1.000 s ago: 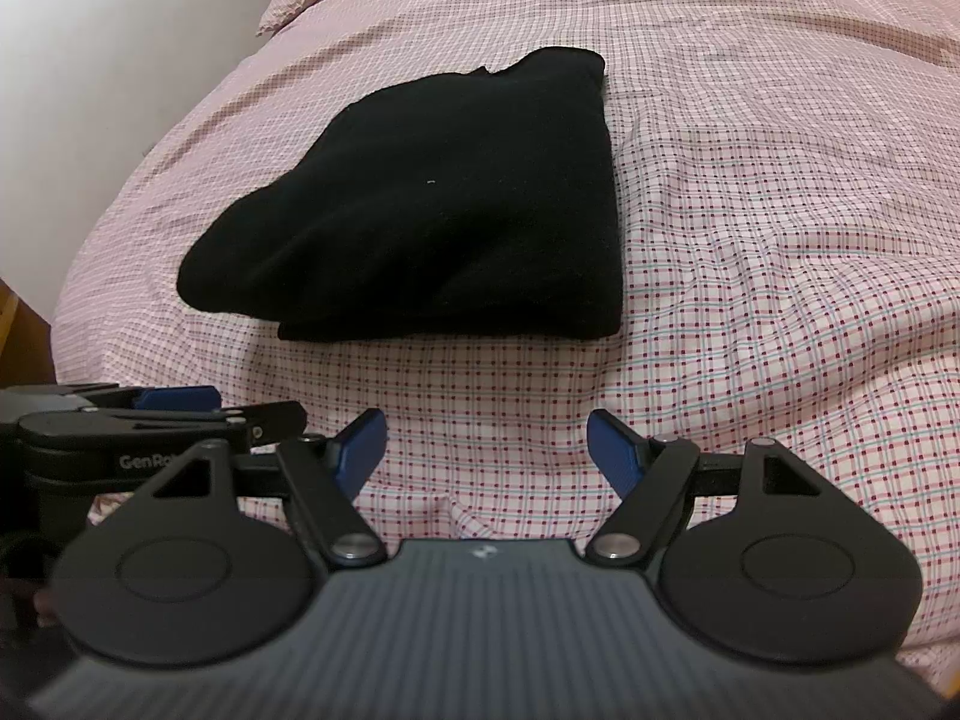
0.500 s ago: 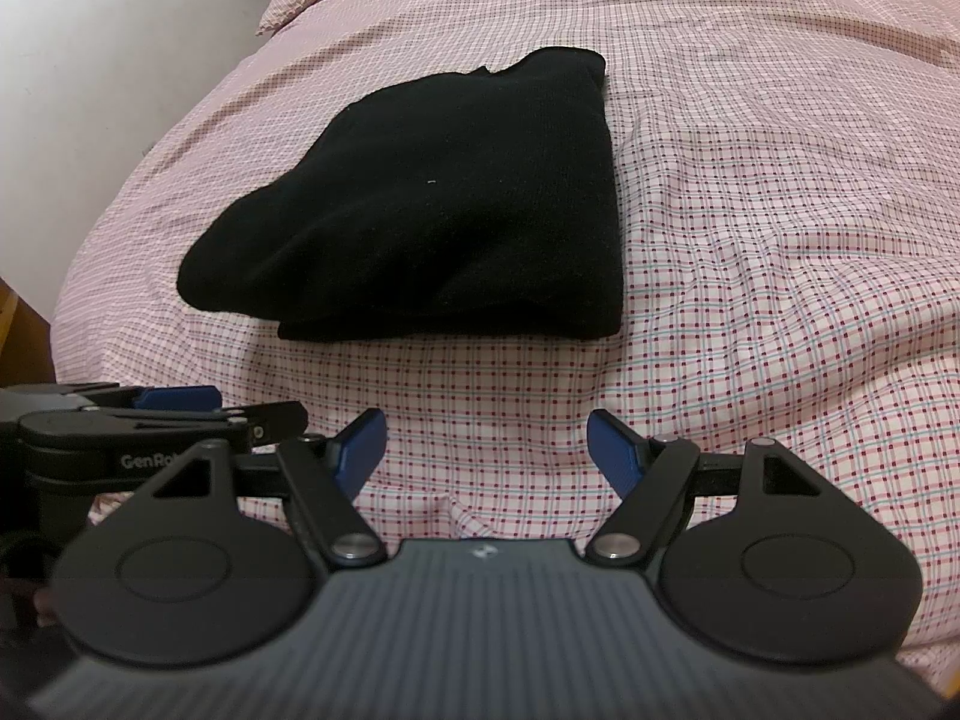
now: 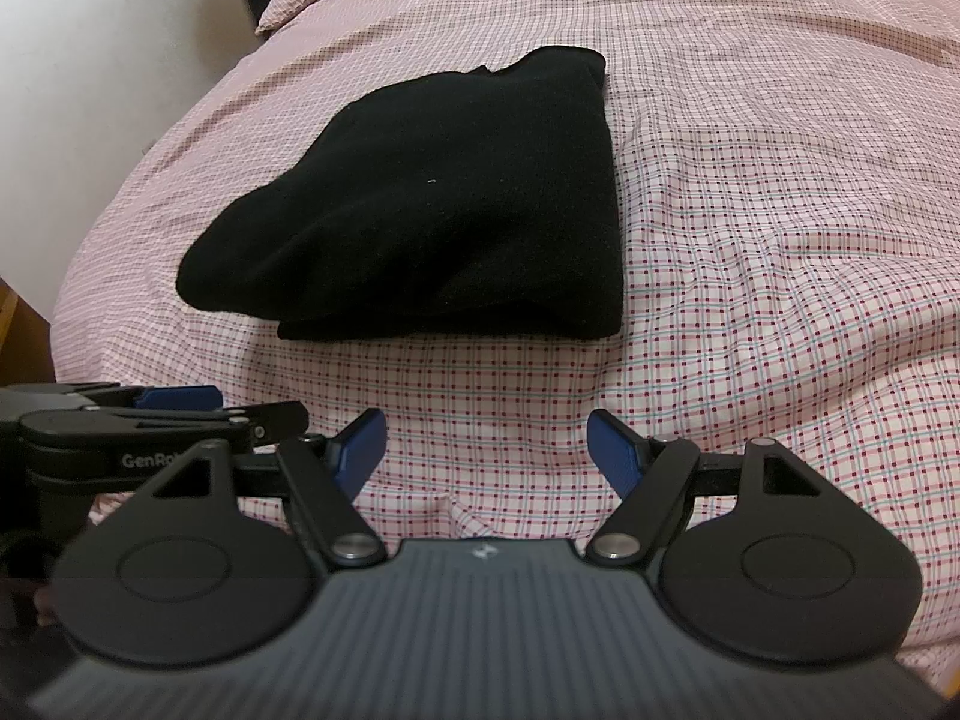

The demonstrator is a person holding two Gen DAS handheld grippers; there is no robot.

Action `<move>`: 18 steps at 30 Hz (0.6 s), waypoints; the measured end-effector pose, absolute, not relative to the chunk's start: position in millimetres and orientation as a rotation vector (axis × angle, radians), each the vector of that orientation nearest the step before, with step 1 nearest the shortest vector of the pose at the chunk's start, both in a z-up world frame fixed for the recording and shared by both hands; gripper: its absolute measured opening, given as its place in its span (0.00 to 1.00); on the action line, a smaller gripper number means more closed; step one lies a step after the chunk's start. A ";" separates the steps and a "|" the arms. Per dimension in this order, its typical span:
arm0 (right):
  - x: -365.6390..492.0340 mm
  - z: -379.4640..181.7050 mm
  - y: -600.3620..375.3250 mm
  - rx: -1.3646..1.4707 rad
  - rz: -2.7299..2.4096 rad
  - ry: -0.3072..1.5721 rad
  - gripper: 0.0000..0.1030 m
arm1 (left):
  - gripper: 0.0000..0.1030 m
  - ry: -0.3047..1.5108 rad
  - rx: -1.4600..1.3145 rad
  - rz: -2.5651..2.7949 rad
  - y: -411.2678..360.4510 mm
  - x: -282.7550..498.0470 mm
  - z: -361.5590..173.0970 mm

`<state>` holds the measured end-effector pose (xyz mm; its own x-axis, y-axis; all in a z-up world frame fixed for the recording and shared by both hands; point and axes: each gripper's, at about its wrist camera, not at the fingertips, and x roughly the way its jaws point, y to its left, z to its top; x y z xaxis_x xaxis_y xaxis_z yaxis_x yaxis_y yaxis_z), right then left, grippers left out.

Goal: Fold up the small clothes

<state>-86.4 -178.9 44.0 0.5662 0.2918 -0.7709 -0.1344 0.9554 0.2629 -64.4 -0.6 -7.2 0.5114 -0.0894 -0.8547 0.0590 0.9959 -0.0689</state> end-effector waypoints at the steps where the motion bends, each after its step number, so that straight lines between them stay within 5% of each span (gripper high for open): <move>1: -86.4 43.9 -178.9 0.182 0.252 0.937 0.73 | 0.74 1.031 -0.032 -0.089 -0.4 -64.6 -7.2; 18: -86.5 44.1 -178.5 0.183 0.252 0.938 0.73 | 0.74 1.039 -0.029 -0.086 -4.4 -66.7 -8.8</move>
